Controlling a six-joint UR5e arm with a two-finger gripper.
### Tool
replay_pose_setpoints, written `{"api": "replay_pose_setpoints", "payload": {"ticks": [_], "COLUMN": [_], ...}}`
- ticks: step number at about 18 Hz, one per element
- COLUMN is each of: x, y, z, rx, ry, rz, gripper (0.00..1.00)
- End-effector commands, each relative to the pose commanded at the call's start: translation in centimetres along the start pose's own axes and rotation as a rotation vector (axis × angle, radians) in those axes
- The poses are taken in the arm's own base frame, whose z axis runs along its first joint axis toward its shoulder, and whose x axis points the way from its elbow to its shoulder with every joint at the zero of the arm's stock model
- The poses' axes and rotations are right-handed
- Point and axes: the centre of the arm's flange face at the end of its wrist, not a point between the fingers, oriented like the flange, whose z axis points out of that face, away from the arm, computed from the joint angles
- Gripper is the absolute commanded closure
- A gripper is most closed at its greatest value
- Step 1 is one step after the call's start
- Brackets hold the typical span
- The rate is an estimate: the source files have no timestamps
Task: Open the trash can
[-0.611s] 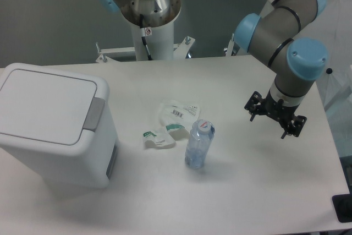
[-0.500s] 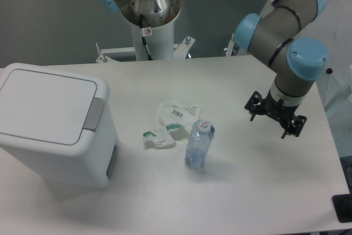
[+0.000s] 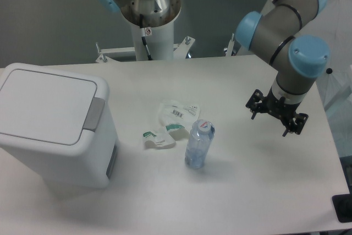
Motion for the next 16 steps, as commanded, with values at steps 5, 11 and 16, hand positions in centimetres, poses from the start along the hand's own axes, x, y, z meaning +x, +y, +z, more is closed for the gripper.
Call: {"api": "replay_pose_setpoints", "payload": {"ticks": [5,11,16], "x": [2.4,6.0,8.5], "y": [-0.8,-4.2,-10.6], "z": [-3.2,-9.9,-15.8], "rx": [0.036,0.09,0.137], "ry": [0.022,0.084,0.064], "rz": [-0.055,-0.135,-0.23], "gripper": [0.0,0.0,0.0]}}
